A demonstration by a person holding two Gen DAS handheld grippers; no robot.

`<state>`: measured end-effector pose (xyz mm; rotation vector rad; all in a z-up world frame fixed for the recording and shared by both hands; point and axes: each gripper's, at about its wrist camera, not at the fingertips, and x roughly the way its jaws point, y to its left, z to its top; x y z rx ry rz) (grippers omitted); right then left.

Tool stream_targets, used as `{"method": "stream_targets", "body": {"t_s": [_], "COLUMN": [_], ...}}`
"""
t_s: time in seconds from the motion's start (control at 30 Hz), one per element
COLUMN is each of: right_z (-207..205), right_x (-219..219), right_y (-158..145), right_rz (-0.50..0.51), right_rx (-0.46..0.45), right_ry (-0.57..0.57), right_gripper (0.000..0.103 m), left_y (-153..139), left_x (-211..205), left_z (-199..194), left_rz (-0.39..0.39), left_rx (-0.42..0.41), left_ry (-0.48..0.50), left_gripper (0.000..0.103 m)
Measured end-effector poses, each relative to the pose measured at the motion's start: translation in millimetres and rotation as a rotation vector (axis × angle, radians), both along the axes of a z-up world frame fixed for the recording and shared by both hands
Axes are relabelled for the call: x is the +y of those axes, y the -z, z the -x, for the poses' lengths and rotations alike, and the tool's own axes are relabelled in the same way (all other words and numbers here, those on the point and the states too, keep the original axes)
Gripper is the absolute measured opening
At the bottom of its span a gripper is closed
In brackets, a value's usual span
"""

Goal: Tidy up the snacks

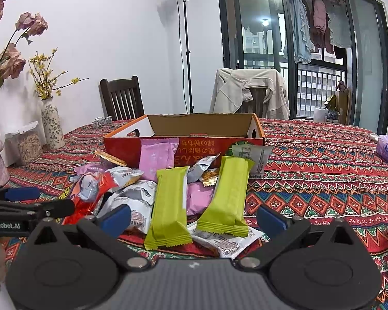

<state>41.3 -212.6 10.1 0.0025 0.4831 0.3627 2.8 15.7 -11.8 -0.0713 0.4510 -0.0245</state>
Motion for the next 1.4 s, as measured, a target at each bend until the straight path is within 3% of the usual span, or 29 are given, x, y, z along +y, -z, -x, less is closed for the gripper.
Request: {"method": "stream_targets", "body": {"t_s": [1.4], "right_z": [-1.6], "right_x": [0.8], "right_y": [2.6], "right_rz": [-0.010], "right_rx": [0.021], "right_ry": [0.002], "right_gripper": [0.103], "left_y": [3.1], "left_x": [4.3], "left_z": [-7.5], "left_rz": [0.033], "left_rx": [0.010], "left_ry": [0.019], "left_gripper": [0.103]}}
